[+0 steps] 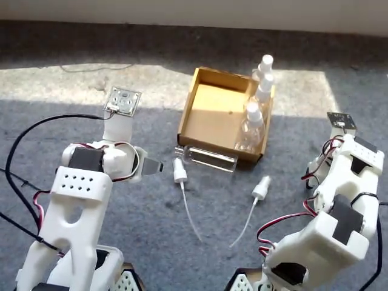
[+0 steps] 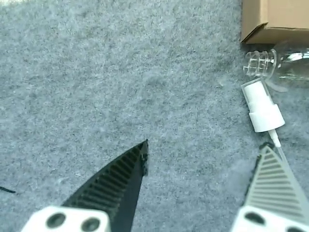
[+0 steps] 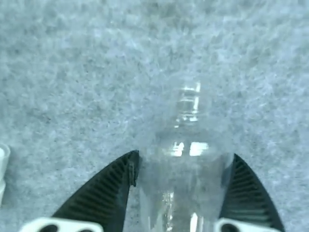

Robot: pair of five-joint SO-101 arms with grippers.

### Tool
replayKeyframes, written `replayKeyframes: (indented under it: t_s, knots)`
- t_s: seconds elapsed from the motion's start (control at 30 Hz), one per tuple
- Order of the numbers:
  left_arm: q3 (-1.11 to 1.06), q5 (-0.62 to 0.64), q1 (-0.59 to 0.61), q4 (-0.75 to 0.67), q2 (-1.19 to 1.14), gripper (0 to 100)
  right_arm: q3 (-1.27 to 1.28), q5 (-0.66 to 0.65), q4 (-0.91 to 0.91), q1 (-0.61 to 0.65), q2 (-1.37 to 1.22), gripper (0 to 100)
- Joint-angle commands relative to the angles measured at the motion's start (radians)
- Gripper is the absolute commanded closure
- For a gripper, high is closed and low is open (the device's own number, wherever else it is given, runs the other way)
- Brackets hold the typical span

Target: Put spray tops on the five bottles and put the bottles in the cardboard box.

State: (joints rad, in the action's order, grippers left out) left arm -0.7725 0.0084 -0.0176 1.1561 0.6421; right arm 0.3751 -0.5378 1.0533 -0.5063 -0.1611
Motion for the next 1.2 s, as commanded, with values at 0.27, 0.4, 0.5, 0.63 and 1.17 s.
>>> replayKeyframes:
  t_s: [0.27,0.4,0.5,0.63,1.17]
  knots:
    - [0.005,0.006,0.005,-0.015,-0.001,68,-0.047,0.005,-0.010,0.007,0.018,99.4]
    - [0.007,0.008,0.005,-0.051,-0.002,68,-0.050,0.005,-0.002,0.012,0.113,99.4]
    - [-0.016,0.011,-0.007,-0.089,-0.004,68,-0.048,0.003,-0.002,0.016,0.236,99.4]
    - [-0.071,0.011,-0.074,-0.127,-0.004,68,0.035,-0.012,-0.001,0.018,0.392,99.4]
    - [0.074,0.041,-0.312,-0.216,-0.421,74,0.328,-0.051,0.005,0.107,0.800,99.4]
